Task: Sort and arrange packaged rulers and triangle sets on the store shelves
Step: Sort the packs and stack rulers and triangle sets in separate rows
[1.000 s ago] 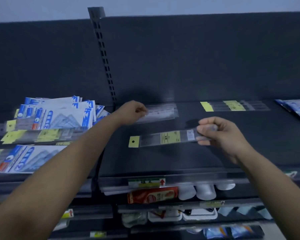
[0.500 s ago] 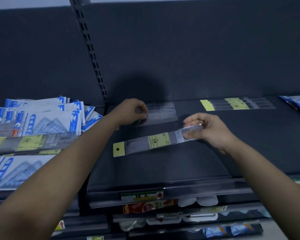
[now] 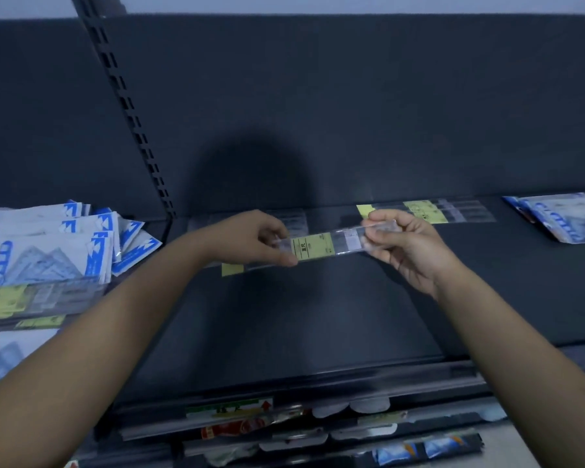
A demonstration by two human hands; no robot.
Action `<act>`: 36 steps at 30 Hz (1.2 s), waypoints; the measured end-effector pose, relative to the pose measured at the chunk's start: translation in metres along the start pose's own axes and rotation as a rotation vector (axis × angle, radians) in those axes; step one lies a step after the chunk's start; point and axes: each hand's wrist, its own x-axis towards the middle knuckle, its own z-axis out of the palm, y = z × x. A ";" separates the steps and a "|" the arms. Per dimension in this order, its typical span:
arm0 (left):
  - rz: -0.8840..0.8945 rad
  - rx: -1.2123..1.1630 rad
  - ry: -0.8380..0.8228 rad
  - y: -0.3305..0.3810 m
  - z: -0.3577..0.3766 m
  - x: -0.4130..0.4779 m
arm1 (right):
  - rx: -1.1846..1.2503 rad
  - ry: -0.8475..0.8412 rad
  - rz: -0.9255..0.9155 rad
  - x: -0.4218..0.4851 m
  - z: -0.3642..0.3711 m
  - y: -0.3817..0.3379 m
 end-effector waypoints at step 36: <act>-0.036 0.139 0.760 0.084 0.131 0.166 | -1.330 0.216 -0.502 0.066 -0.240 -0.036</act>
